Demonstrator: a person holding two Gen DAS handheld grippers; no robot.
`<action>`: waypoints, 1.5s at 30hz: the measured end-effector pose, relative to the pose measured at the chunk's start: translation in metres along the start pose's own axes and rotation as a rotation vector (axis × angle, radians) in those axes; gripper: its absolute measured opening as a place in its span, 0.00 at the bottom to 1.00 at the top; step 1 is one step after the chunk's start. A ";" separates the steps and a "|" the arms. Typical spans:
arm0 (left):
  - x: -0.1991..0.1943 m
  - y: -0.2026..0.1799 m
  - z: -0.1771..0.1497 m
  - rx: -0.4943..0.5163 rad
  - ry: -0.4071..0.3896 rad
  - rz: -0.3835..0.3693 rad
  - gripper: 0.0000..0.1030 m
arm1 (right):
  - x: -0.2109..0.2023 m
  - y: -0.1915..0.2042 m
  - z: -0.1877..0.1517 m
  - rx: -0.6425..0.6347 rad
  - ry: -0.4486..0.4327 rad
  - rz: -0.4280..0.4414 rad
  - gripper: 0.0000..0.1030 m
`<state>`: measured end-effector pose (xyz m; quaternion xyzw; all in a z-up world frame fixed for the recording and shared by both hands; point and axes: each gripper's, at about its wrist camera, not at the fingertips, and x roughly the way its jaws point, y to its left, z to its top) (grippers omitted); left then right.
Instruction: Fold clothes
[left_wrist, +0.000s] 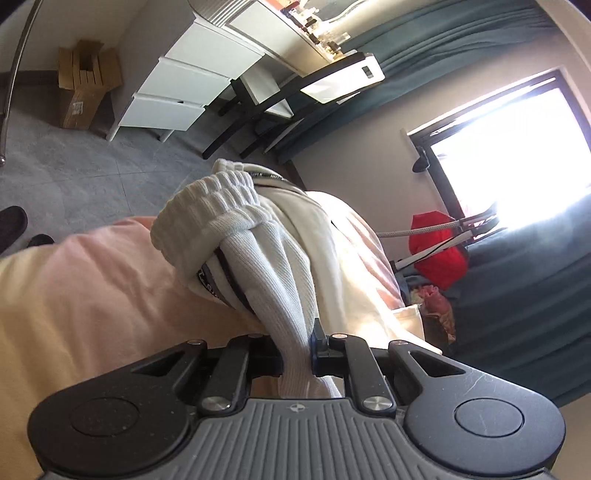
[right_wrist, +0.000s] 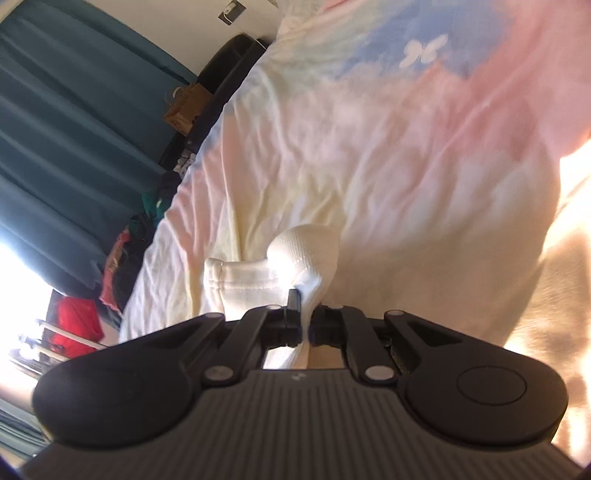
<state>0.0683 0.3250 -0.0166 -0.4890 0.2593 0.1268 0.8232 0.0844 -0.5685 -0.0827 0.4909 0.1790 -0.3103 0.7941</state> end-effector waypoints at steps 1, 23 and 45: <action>-0.008 0.001 0.004 0.009 0.007 0.008 0.13 | -0.006 -0.001 0.000 -0.012 -0.011 -0.012 0.06; -0.022 -0.033 -0.062 0.678 0.049 0.322 0.80 | -0.051 0.016 -0.007 -0.221 -0.105 -0.146 0.89; 0.045 -0.177 -0.249 1.024 -0.073 -0.130 0.97 | 0.046 0.075 -0.040 -0.718 -0.047 -0.013 0.88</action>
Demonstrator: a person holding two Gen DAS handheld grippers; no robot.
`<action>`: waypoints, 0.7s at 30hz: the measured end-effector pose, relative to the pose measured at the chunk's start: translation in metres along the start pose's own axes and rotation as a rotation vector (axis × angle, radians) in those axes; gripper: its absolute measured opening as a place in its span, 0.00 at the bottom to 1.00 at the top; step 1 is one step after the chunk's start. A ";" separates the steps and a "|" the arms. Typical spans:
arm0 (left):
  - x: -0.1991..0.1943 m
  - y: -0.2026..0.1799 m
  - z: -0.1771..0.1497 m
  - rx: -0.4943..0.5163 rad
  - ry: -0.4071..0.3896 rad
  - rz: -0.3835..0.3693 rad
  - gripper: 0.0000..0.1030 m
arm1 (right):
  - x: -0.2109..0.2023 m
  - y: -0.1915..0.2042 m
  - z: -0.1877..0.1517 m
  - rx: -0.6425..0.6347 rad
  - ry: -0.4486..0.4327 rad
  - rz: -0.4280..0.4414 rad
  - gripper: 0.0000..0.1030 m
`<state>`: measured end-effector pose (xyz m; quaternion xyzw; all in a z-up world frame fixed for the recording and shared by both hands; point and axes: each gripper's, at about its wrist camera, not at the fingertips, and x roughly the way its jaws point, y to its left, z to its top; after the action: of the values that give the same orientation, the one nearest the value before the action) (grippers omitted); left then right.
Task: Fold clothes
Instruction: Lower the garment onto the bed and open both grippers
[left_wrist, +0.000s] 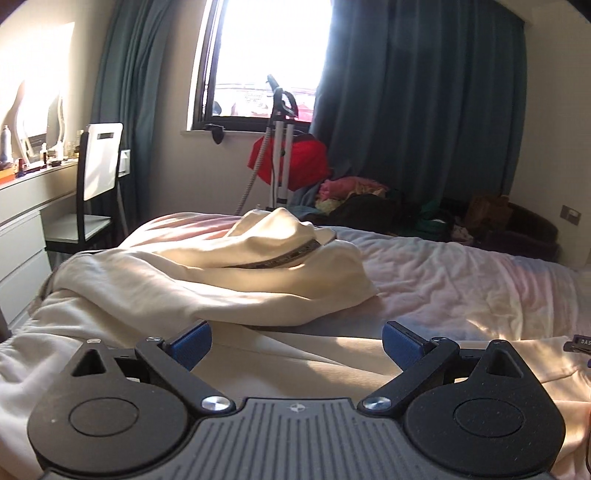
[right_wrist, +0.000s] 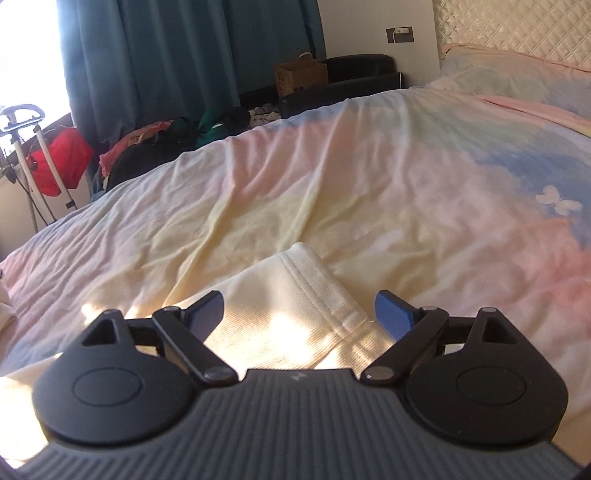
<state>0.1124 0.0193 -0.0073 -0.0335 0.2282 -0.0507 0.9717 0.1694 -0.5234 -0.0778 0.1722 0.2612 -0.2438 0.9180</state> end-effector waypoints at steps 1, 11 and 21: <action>0.009 -0.004 -0.007 0.007 0.006 -0.017 0.97 | 0.004 -0.003 -0.001 -0.008 0.005 0.000 0.84; 0.055 -0.005 -0.041 0.043 0.099 -0.017 0.97 | 0.012 -0.006 -0.005 -0.046 0.007 -0.027 0.17; 0.032 -0.004 -0.039 0.041 0.051 -0.003 0.97 | -0.004 -0.008 -0.006 -0.051 -0.073 -0.048 0.22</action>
<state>0.1228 0.0101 -0.0556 -0.0129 0.2519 -0.0577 0.9659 0.1602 -0.5257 -0.0817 0.1333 0.2377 -0.2652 0.9249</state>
